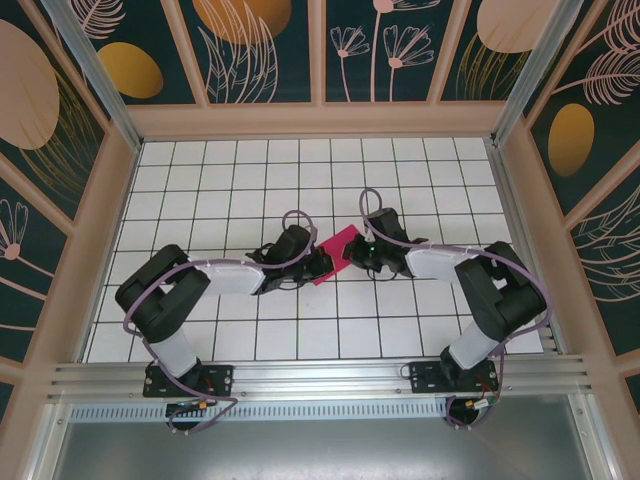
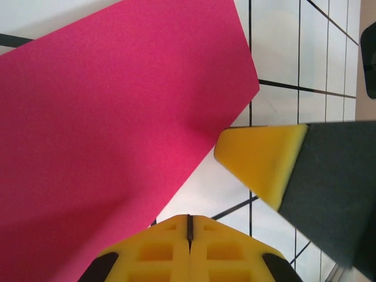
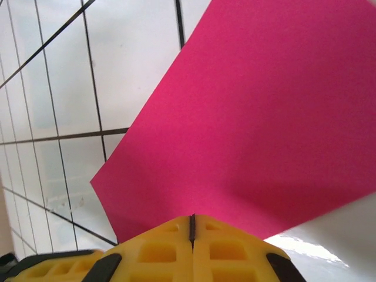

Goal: Fold a paper plane with a square sheet of paper (pick it up from the middle)
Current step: First fold in half a square sheet of paper at the center of the table.

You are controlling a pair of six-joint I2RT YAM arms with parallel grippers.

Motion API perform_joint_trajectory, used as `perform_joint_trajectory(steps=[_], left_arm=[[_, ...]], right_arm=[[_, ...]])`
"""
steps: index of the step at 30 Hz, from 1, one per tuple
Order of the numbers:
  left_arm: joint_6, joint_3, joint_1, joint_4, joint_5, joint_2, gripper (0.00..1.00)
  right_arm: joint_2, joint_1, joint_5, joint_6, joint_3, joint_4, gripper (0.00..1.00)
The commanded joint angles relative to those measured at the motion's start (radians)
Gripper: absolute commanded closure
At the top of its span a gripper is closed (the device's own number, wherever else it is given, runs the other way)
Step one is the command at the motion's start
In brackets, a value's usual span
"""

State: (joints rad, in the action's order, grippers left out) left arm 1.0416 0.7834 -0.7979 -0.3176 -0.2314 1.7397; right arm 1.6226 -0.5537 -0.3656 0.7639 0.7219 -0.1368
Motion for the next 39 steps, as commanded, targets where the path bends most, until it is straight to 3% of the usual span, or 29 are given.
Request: perform_joint_trajectory(steps=[1,11,28,39], left_arm=[[0.009,0.05,-0.002,0.008,-0.002,0.042,0.99],[-0.002,0.112,-0.003,0.066,-0.025,0.119,1.0],[-0.02,0.151,-0.003,0.248,0.032,0.187,1.0],[-0.006,0.107,-0.002,0.27,0.038,0.182,1.0]], right_arm=[[0.037,0.001,-0.071,-0.034,0.005,-0.043,1.0],[0.08,0.001,-0.08,-0.04,-0.003,-0.036,1.0],[0.13,0.041,-0.028,-0.061,0.022,0.027,1.0],[0.165,0.174,-0.005,-0.121,0.044,0.023,1.0]])
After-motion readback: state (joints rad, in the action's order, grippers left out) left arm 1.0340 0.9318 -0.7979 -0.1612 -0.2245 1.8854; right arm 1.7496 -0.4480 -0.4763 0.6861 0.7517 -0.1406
